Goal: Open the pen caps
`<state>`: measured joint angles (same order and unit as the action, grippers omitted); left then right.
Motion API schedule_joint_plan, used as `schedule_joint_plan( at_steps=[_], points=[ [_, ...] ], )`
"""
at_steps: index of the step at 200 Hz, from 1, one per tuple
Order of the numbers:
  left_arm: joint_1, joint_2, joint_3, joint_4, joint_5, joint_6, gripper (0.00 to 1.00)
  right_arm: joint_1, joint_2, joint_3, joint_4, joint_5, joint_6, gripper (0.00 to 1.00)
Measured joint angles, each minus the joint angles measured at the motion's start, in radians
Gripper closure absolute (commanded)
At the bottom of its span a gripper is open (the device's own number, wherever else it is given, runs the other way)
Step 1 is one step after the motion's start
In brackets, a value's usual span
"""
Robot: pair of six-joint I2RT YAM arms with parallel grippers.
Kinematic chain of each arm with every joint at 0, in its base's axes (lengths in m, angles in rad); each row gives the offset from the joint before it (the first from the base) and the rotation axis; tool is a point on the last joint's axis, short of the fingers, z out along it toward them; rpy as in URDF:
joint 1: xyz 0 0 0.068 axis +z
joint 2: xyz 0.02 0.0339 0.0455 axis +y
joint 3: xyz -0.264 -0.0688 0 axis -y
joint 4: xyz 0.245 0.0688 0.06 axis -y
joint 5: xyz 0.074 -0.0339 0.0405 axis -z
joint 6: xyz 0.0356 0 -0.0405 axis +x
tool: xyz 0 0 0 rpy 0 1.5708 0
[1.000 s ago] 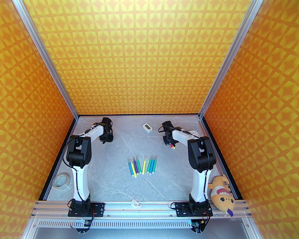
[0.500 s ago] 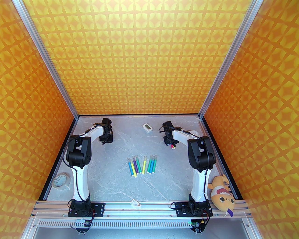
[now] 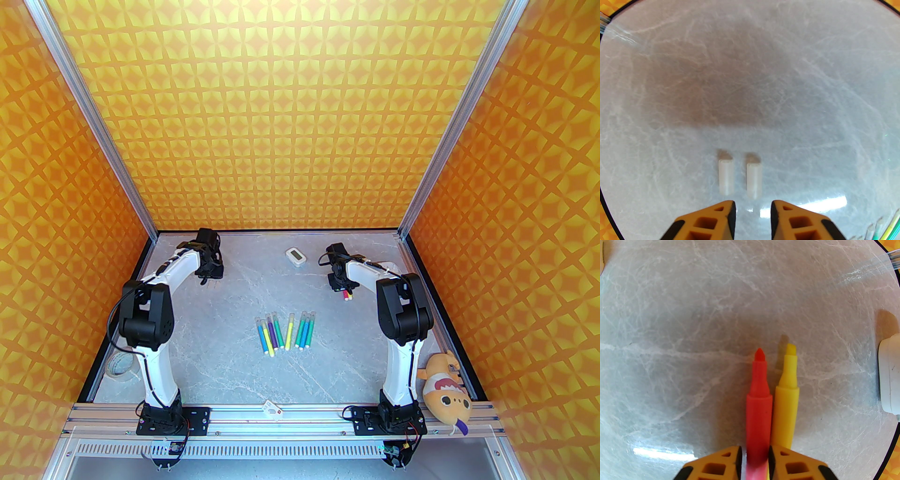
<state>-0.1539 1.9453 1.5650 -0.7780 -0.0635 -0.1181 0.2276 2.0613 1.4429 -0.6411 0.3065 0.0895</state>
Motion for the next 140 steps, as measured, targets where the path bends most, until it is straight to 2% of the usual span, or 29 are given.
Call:
schedule_joint_plan(
  at_steps=[30, 58, 91, 140],
  points=[
    [-0.006, -0.107, -0.135, 0.039, 0.031, -0.008, 0.57, 0.0, 0.0, 0.0, -0.003, -0.013, 0.0, 0.71],
    [-0.009, -0.208, -0.273, 0.094, 0.064, -0.023, 0.48, 0.0, -0.014, -0.01, -0.003, -0.035, 0.002, 0.62],
    [-0.009, -0.311, -0.393, 0.163, 0.102, -0.039, 0.46, 0.0, -0.117, -0.055, -0.01, -0.077, 0.011, 0.59],
    [-0.009, -0.37, -0.445, 0.241, 0.134, -0.042, 0.42, 0.012, -0.292, -0.165, 0.002, -0.161, 0.042, 0.57]
  ],
)
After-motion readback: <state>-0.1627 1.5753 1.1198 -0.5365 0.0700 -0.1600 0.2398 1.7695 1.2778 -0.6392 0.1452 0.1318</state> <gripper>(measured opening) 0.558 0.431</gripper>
